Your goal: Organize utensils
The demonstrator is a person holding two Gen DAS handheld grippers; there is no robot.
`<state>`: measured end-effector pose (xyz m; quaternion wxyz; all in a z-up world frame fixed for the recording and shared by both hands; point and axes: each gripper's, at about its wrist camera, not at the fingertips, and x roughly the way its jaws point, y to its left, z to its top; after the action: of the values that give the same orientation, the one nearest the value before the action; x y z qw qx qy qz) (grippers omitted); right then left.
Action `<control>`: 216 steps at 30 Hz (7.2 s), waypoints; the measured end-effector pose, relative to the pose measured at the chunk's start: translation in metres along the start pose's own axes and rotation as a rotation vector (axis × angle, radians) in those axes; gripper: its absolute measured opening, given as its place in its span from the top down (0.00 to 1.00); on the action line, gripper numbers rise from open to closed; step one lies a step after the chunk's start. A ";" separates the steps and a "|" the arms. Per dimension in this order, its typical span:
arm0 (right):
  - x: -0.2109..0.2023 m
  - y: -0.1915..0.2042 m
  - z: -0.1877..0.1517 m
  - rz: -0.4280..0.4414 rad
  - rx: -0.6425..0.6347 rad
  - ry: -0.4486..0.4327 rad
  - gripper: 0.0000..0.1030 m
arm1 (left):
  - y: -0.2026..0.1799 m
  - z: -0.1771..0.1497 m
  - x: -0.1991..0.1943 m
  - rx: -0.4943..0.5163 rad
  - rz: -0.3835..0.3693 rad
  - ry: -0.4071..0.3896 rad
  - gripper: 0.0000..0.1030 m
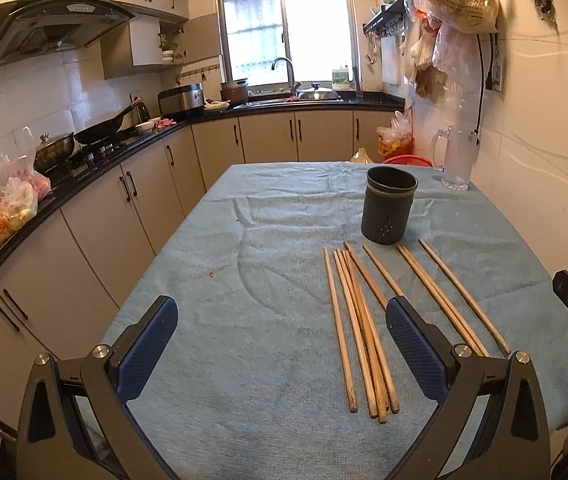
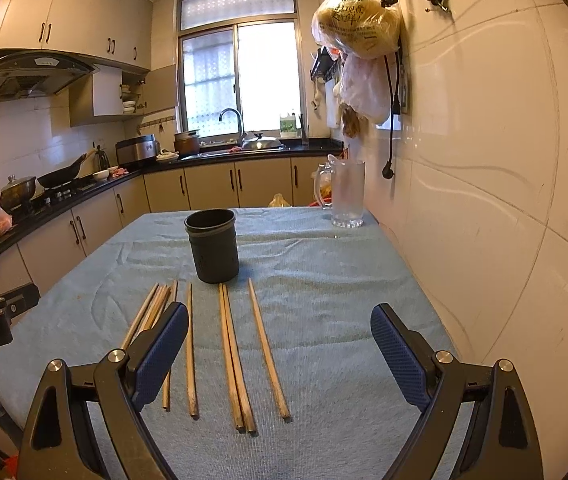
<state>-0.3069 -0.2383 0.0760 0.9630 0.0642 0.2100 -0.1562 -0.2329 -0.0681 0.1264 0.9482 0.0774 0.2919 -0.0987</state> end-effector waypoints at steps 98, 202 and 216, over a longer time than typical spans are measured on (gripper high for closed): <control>0.091 -0.009 0.098 0.241 -0.017 0.217 0.94 | 0.003 0.077 0.004 0.049 -0.320 -0.090 0.95; 0.208 0.004 -0.012 0.143 -0.187 0.745 0.73 | -0.019 0.001 0.186 -0.047 -0.282 0.468 0.94; 0.183 -0.042 -0.012 0.036 -0.161 0.889 0.51 | 0.022 0.003 0.177 -0.069 -0.363 0.551 0.93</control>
<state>-0.1671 -0.3256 -0.0148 0.7839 0.0536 0.6134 -0.0799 -0.0828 -0.0724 0.0302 0.8027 0.0155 0.5494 -0.2314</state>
